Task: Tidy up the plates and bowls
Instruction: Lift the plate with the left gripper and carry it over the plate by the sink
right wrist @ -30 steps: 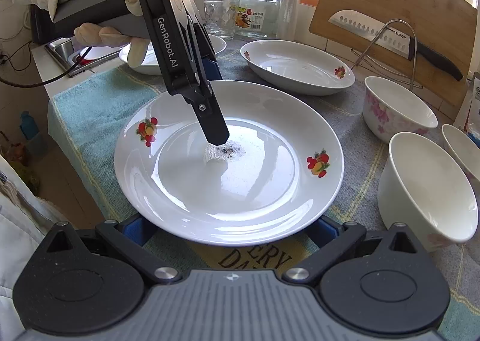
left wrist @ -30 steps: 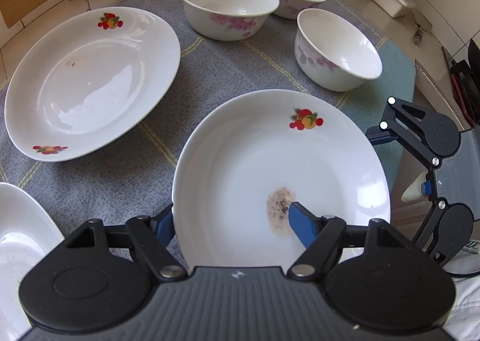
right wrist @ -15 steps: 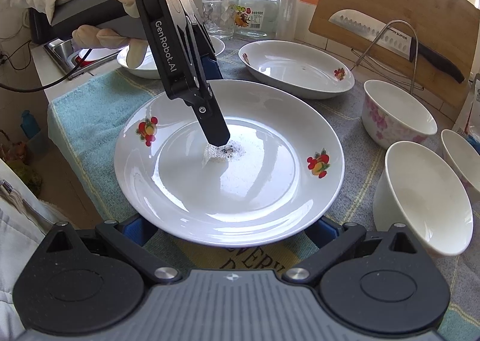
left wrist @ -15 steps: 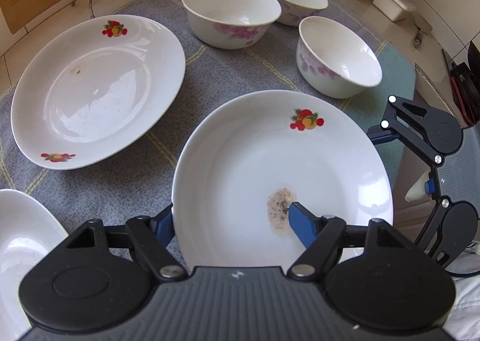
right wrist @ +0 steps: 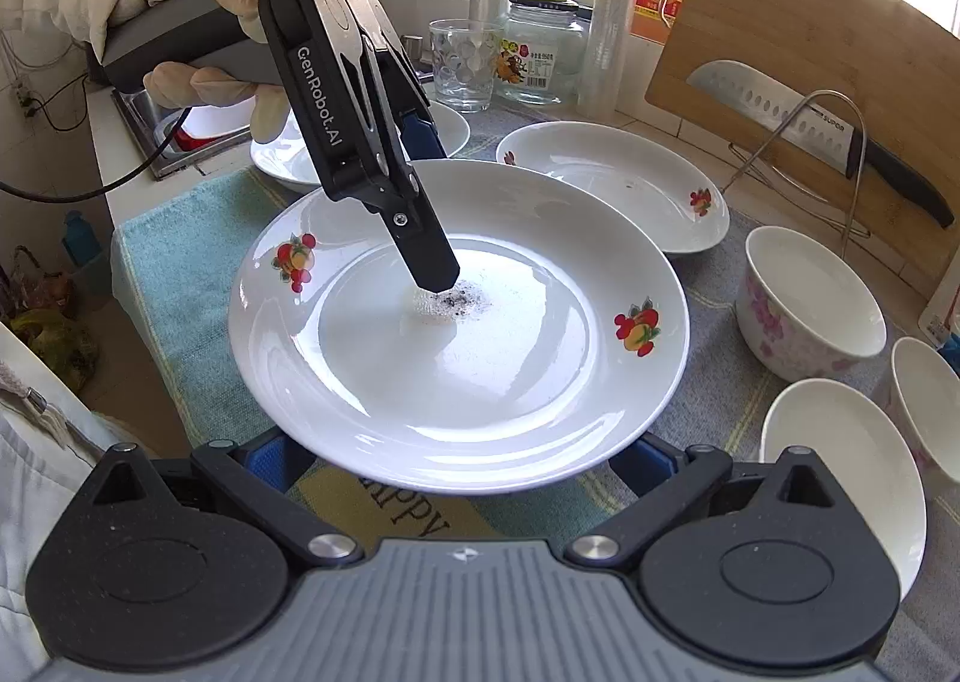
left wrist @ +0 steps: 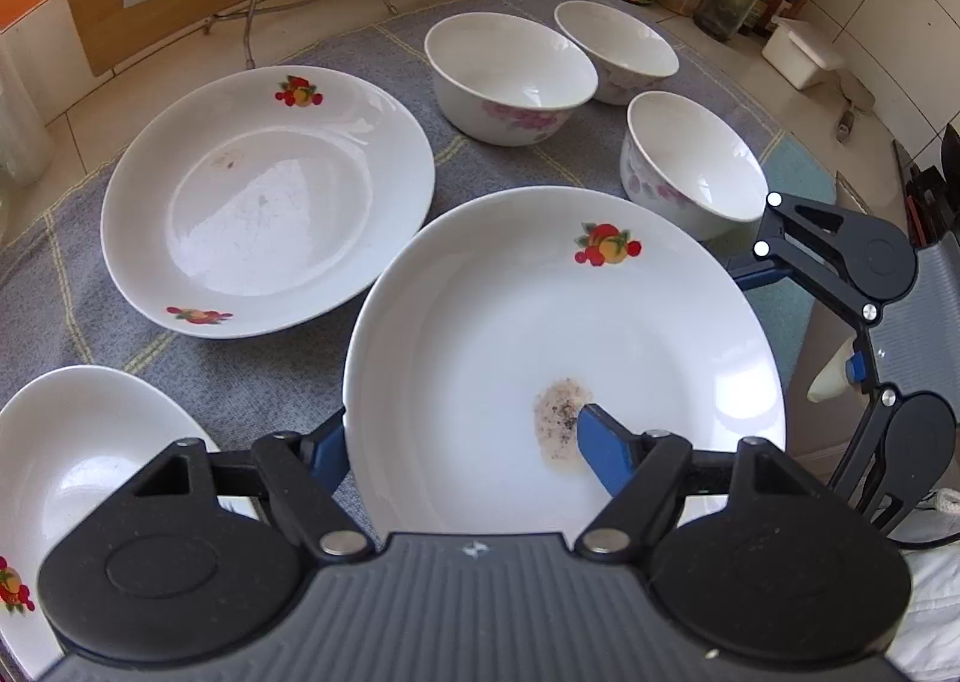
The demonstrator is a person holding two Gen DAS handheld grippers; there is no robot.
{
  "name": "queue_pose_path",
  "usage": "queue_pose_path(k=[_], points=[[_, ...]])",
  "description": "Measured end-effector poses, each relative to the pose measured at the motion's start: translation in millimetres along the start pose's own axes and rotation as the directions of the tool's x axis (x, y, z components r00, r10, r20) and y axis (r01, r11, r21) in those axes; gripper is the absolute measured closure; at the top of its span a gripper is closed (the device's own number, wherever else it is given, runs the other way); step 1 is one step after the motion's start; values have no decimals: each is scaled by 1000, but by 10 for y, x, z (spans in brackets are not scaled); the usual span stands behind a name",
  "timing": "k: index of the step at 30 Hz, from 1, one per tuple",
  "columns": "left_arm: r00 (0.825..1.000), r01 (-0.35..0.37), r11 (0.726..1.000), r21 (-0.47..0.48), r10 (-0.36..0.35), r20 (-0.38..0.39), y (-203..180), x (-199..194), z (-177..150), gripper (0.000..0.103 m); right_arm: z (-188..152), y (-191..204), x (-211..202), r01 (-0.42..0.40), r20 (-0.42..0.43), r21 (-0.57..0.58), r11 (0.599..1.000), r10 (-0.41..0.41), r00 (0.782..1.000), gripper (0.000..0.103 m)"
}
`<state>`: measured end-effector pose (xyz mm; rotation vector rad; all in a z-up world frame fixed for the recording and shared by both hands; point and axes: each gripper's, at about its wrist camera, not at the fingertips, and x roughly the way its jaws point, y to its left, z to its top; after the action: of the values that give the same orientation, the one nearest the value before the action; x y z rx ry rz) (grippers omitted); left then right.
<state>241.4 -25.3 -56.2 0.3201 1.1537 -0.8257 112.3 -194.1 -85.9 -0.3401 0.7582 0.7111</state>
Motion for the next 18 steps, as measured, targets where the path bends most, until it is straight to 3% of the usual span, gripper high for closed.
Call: queue_pose_path(k=[18], points=[[992, -85, 982, -170, 100, 79, 829, -549, -401, 27, 829, 197, 502, -105, 23, -151, 983, 110, 994, 0]])
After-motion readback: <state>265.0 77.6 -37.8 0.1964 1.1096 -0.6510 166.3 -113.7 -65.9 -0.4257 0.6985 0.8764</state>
